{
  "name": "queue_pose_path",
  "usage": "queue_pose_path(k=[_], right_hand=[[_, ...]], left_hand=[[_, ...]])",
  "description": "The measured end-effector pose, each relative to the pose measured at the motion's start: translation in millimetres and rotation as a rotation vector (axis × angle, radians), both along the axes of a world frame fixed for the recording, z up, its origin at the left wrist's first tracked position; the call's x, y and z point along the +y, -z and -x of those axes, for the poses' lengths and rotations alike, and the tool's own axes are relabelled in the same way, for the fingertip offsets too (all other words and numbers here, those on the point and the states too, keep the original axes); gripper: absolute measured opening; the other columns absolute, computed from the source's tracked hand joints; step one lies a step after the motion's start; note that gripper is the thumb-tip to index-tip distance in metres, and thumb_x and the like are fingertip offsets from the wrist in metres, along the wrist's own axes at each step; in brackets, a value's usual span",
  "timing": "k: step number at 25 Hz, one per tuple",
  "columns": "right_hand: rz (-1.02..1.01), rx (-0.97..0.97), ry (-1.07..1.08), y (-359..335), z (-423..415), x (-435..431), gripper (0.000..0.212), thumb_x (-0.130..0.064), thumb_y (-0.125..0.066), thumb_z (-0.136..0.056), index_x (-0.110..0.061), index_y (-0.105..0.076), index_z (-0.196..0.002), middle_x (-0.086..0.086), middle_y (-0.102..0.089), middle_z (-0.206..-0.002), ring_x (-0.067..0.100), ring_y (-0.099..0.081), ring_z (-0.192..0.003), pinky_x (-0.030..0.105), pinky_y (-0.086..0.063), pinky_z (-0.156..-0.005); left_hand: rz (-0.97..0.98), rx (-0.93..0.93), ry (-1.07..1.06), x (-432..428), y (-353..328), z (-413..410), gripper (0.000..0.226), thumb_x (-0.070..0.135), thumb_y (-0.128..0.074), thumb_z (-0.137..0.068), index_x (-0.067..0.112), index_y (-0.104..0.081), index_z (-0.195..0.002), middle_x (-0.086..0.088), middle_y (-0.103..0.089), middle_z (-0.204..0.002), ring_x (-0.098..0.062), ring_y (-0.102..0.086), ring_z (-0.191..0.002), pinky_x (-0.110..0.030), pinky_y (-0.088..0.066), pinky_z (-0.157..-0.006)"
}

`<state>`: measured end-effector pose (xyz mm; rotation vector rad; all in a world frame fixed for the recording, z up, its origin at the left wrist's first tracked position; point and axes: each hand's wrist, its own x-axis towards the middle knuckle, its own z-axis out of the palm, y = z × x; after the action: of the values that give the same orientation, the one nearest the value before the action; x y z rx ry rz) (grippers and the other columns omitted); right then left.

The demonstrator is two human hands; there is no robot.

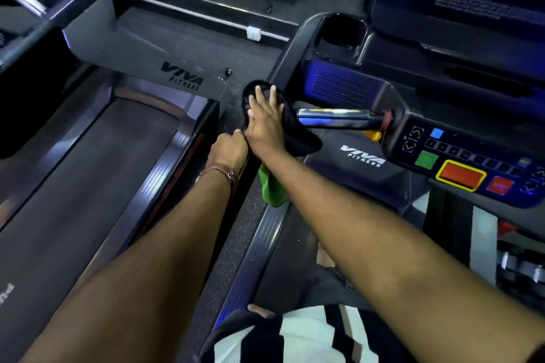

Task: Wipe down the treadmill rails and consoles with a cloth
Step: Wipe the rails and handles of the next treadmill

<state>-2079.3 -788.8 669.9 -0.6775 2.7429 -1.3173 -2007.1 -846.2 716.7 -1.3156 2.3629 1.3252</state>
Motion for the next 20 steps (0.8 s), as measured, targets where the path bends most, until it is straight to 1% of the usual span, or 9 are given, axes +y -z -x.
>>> queue_pose_path(k=[3,6,7,9,11,14,17,18,20], right_hand=[[-0.118,-0.115,0.188,-20.3,42.9,-5.3,0.051,-0.007,-0.040,-0.099,0.001,-0.032,-0.148,0.014,-0.014,-0.163,0.036,-0.006,-0.150,0.048,-0.013,-0.120],[0.037,-0.528,0.614,-46.9,77.4,-14.7,0.057,-0.003,-0.032,-0.100,0.007,-0.010,-0.152,0.025,-0.009,-0.161,0.039,-0.019,-0.147,0.046,-0.019,-0.117],[0.096,-0.635,0.688,-51.6,86.1,-15.4,0.055,-0.003,-0.030,-0.100,0.006,-0.014,-0.151,0.025,-0.017,-0.159,0.037,-0.026,-0.145,0.047,-0.024,-0.116],[0.157,-0.677,0.709,-55.5,94.1,-13.2,0.047,-0.007,-0.037,-0.096,-0.001,-0.041,-0.142,0.020,-0.043,-0.148,0.035,-0.046,-0.133,0.044,-0.038,-0.106],[0.068,-0.632,0.583,-55.3,84.3,-2.8,0.036,-0.010,-0.045,-0.093,-0.004,-0.055,-0.127,0.018,-0.059,-0.133,0.036,-0.058,-0.120,0.042,-0.046,-0.097],[-0.096,-0.441,0.373,-42.2,56.4,13.5,0.036,-0.008,-0.048,-0.093,0.002,-0.053,-0.127,0.022,-0.056,-0.134,0.038,-0.055,-0.123,0.041,-0.046,-0.096],[-0.052,-0.100,-0.034,-33.2,50.5,16.9,0.049,0.001,-0.053,-0.089,0.005,-0.046,-0.137,0.023,-0.027,-0.157,0.036,-0.020,-0.148,0.043,-0.015,-0.120],[-0.074,-0.048,-0.165,-33.0,61.6,13.9,0.050,0.003,-0.054,-0.087,0.005,-0.047,-0.136,0.021,-0.025,-0.159,0.035,-0.014,-0.150,0.043,-0.006,-0.121],[-0.212,0.039,-0.250,-35.1,92.2,10.1,0.045,0.005,-0.049,-0.088,0.003,-0.051,-0.133,0.018,-0.029,-0.158,0.034,-0.014,-0.150,0.043,-0.004,-0.120]], left_hand=[[0.059,-0.041,0.011,2.8,-1.2,2.9,0.055,0.036,-0.032,-0.096,-0.002,-0.048,-0.131,-0.025,-0.048,-0.138,-0.040,-0.047,-0.124,-0.039,-0.036,-0.099],[0.095,-0.050,0.025,-1.7,-1.1,8.7,0.050,0.031,-0.036,-0.094,-0.003,-0.051,-0.127,-0.026,-0.049,-0.136,-0.041,-0.048,-0.121,-0.039,-0.037,-0.099],[0.094,-0.047,0.033,-2.4,-1.9,12.3,0.049,0.031,-0.038,-0.092,-0.002,-0.052,-0.125,-0.026,-0.051,-0.134,-0.041,-0.049,-0.119,-0.040,-0.038,-0.099],[0.109,-0.044,0.041,-0.7,-4.9,24.3,0.051,0.034,-0.041,-0.091,-0.001,-0.054,-0.124,-0.024,-0.053,-0.132,-0.041,-0.050,-0.117,-0.041,-0.041,-0.099],[0.118,-0.036,0.046,5.7,-9.6,42.4,0.052,0.037,-0.041,-0.092,-0.001,-0.053,-0.126,-0.024,-0.052,-0.133,-0.041,-0.049,-0.119,-0.040,-0.039,-0.099],[0.174,-0.052,0.006,12.7,-16.8,68.8,0.050,0.034,-0.038,-0.095,-0.003,-0.052,-0.126,-0.025,-0.051,-0.133,-0.040,-0.050,-0.120,-0.038,-0.039,-0.095],[0.209,-0.053,-0.037,10.6,-10.8,78.2,0.051,0.036,-0.038,-0.096,-0.005,-0.054,-0.122,-0.027,-0.053,-0.130,-0.041,-0.049,-0.119,-0.038,-0.040,-0.094],[0.208,-0.050,-0.046,9.9,-7.7,78.9,0.052,0.037,-0.038,-0.097,-0.005,-0.055,-0.121,-0.027,-0.053,-0.130,-0.041,-0.049,-0.120,-0.038,-0.040,-0.094],[0.246,-0.054,-0.038,9.6,-1.2,78.6,0.054,0.040,-0.034,-0.097,-0.004,-0.058,-0.117,-0.027,-0.056,-0.126,-0.041,-0.051,-0.117,-0.038,-0.040,-0.090]])
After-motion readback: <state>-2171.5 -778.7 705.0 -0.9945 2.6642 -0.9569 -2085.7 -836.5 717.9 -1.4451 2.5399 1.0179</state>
